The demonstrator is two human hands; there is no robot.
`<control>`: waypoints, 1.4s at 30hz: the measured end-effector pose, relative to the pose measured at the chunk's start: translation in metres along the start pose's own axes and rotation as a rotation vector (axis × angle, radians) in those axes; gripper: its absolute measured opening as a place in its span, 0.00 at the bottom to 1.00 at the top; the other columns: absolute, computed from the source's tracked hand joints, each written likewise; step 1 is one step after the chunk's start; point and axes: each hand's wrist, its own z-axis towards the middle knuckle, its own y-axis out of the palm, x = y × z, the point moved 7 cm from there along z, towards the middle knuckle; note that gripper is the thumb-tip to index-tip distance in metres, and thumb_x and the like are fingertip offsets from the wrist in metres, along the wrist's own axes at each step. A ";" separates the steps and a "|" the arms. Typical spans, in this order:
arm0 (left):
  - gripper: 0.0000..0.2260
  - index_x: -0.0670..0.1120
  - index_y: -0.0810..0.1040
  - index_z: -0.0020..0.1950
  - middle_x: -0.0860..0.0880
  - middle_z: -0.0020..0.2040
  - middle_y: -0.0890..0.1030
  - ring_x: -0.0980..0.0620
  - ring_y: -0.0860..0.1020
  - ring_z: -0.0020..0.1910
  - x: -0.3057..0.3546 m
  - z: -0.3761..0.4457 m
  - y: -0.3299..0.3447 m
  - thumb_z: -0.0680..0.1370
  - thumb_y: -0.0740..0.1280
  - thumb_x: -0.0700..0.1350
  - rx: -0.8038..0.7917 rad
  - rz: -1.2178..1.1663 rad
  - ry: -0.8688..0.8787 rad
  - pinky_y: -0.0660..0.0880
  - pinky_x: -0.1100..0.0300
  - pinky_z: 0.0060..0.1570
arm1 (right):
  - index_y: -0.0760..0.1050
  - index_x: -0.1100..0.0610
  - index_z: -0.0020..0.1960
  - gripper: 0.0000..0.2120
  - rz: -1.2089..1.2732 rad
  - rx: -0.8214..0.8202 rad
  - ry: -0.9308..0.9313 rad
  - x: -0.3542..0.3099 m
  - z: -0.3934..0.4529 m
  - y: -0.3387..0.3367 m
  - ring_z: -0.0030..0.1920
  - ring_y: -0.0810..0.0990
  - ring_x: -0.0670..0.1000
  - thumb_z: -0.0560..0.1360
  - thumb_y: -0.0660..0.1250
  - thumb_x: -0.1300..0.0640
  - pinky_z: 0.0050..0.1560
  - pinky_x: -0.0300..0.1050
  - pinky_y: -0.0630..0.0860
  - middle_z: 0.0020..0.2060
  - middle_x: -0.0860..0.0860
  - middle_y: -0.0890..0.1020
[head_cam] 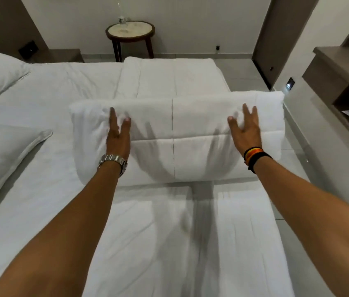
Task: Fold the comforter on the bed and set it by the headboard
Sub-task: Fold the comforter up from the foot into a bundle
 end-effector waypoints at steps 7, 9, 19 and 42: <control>0.27 0.57 0.57 0.82 0.50 0.84 0.54 0.49 0.47 0.83 -0.114 0.028 0.059 0.84 0.55 0.62 -0.213 0.448 0.027 0.43 0.50 0.80 | 0.53 0.50 0.84 0.33 -0.459 -0.176 0.014 0.096 0.017 0.088 0.83 0.46 0.54 0.84 0.54 0.37 0.81 0.59 0.38 0.84 0.55 0.50; 0.27 0.55 0.57 0.83 0.48 0.84 0.51 0.47 0.45 0.83 -0.125 0.040 0.072 0.85 0.53 0.60 -0.212 0.652 0.116 0.40 0.49 0.79 | 0.53 0.49 0.84 0.33 -0.559 -0.176 -0.024 0.110 0.023 0.101 0.83 0.45 0.55 0.84 0.51 0.36 0.80 0.60 0.36 0.84 0.55 0.50; 0.28 0.57 0.48 0.84 0.48 0.84 0.45 0.46 0.42 0.83 -0.174 0.084 0.113 0.85 0.43 0.63 -0.233 1.032 0.225 0.37 0.47 0.79 | 0.46 0.44 0.84 0.33 -0.708 -0.262 0.082 0.166 0.057 0.147 0.83 0.40 0.54 0.83 0.40 0.32 0.79 0.61 0.32 0.84 0.51 0.45; 0.60 0.71 0.35 0.78 0.40 0.78 0.26 0.26 0.37 0.78 -0.195 0.037 0.024 0.60 0.75 0.74 0.334 0.298 -0.641 0.45 0.27 0.73 | 0.42 0.28 0.79 0.60 0.199 0.333 0.718 0.198 0.009 0.108 0.80 0.53 0.70 0.61 0.78 0.28 0.77 0.66 0.61 0.80 0.52 0.29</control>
